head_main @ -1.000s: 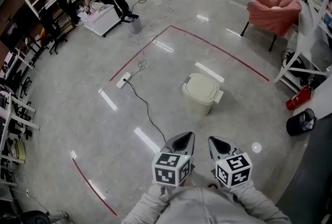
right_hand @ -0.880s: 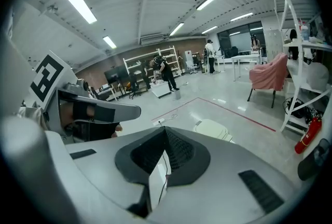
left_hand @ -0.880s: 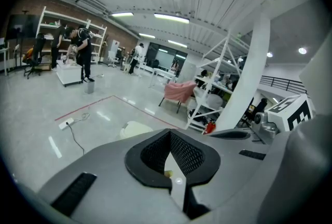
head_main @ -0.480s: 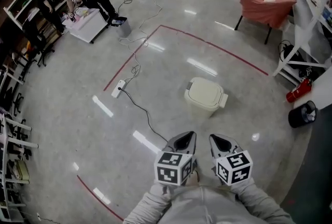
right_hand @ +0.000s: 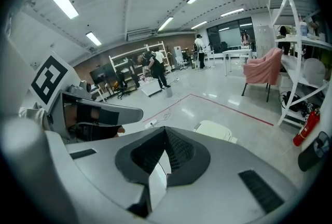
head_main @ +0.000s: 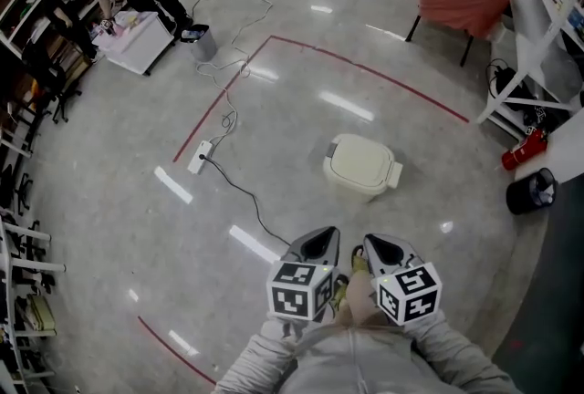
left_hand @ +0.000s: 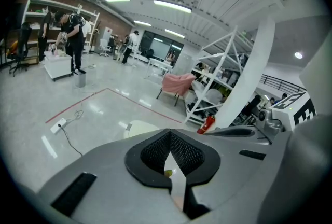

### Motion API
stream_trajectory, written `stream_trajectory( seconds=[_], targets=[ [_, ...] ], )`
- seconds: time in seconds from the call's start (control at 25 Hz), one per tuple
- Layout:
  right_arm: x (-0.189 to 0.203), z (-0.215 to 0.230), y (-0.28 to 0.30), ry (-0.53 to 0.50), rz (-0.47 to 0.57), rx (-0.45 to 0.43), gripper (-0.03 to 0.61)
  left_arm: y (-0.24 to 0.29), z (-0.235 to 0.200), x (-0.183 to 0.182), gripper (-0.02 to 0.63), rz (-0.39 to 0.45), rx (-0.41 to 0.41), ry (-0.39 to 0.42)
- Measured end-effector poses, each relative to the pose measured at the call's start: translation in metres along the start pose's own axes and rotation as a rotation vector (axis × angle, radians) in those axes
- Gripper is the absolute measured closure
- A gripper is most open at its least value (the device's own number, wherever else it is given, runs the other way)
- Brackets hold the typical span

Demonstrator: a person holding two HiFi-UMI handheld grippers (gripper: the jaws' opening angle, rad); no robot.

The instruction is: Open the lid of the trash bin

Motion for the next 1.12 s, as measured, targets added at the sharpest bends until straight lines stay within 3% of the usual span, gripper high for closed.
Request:
stream_trajectory(
  seconds=[0.44,1.12],
  targets=[
    [-0.005,0.011,0.054,0.011,-0.053,-0.019,0.58,0.035,-0.046,-0.009,0.607,-0.052,-0.019,-0.017],
    [-0.02,0.049,0.186,0.06,-0.162,-0.01,0.581,0.14,-0.154,-0.054,0.607,-0.161,-0.027,-0.05]
  ],
)
Point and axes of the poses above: the fingertips, and each gripper's own axes: y forward along the fingers, z to its right, x out of its underside, the point moved 4 cm from there along -y, backward along the fingers, and after that the axes turned 8 degrees about x, right-handed, at the moved point
